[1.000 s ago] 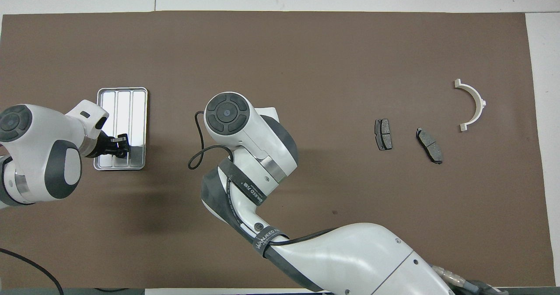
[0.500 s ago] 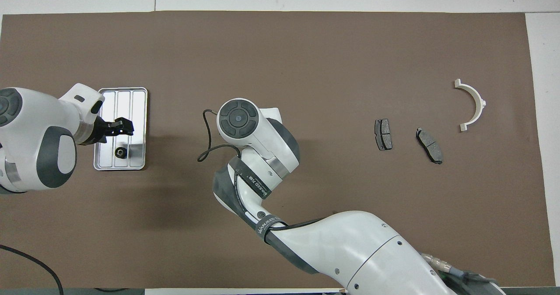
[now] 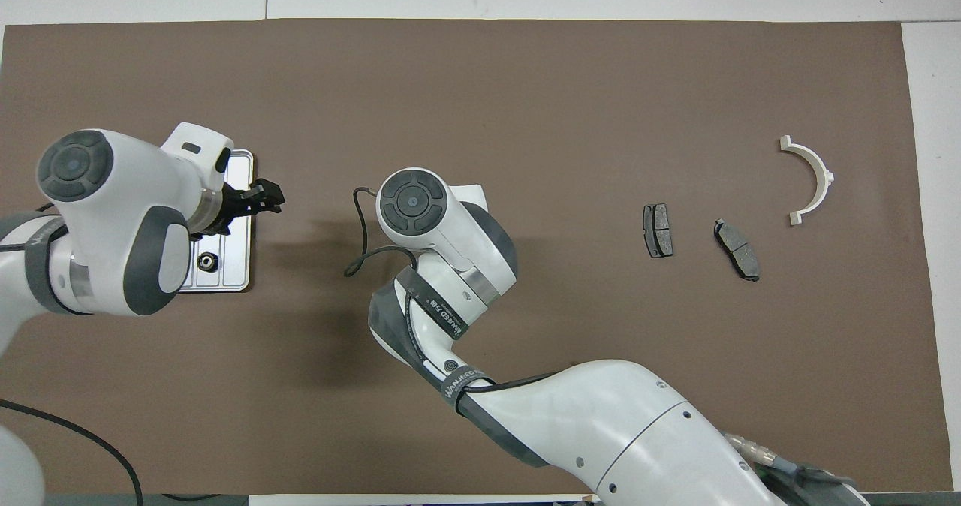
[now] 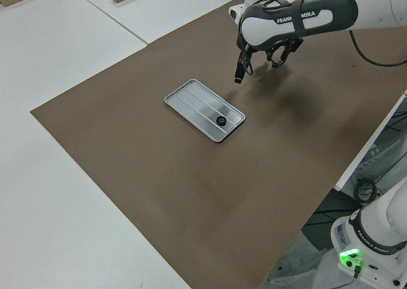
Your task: Pick bearing gear from pile to tray
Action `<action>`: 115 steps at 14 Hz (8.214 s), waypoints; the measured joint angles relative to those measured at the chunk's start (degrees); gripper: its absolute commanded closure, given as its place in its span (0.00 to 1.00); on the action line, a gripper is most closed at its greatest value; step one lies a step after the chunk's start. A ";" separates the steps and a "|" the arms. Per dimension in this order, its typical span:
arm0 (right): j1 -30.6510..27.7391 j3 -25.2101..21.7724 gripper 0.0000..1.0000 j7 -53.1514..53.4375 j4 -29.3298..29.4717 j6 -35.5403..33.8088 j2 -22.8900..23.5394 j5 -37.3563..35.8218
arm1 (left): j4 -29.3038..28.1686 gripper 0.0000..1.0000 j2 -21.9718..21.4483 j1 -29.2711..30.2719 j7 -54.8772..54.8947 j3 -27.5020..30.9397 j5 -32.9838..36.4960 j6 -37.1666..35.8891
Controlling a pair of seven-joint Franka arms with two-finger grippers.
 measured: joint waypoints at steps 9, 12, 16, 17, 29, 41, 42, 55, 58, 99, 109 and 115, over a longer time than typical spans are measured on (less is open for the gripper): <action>-19.82 0.16 0.00 -50.50 1.90 -24.83 -19.38 2.31 | 10.78 0.29 11.87 -13.66 -16.87 0.08 0.09 0.04; -27.96 0.13 0.00 -66.18 1.57 -27.58 -21.09 2.33 | 11.52 0.38 13.35 -15.04 -17.77 0.15 0.13 0.04; -29.87 0.15 0.00 -68.00 1.40 -28.68 -21.79 2.25 | 11.32 0.46 13.40 -15.04 -17.77 0.49 0.21 0.04; -30.31 0.15 0.00 -68.00 1.36 -28.77 -22.02 2.24 | 11.30 0.46 13.40 -15.04 -17.76 0.49 0.22 0.07; -36.88 0.77 0.00 -75.24 -17.75 -29.81 -42.11 2.31 | 10.33 0.67 13.62 -15.07 -19.29 0.48 0.22 1.77; -37.74 0.82 0.00 -75.24 -20.10 -29.66 -45.39 2.31 | 11.16 1.00 7.97 -4.55 -4.38 4.31 4.86 -7.47; -38.21 1.07 0.00 -75.24 -19.90 -29.62 -45.41 2.31 | 10.74 1.00 6.33 0.15 2.45 4.36 4.84 -8.27; -38.14 1.44 0.00 -75.24 -19.01 -29.66 -45.50 2.39 | 3.49 1.00 6.99 13.10 21.67 4.03 1.95 4.21; -38.14 1.34 0.00 -75.24 -19.00 -29.66 -45.50 2.39 | 1.72 1.00 7.44 13.84 21.94 4.04 1.40 7.45; -37.88 1.01 0.00 -75.24 -19.00 -29.72 -45.51 2.39 | 19.96 0.00 -9.06 15.40 30.32 2.78 1.33 -34.45; -37.89 1.01 0.00 -75.24 -19.00 -29.72 -45.51 2.39 | 20.02 0.00 -8.80 15.40 30.75 2.77 1.33 -34.39; -37.89 1.01 0.00 -75.24 -19.00 -29.72 -45.51 2.39 | 20.53 0.00 -8.99 15.40 30.87 2.77 1.41 -35.44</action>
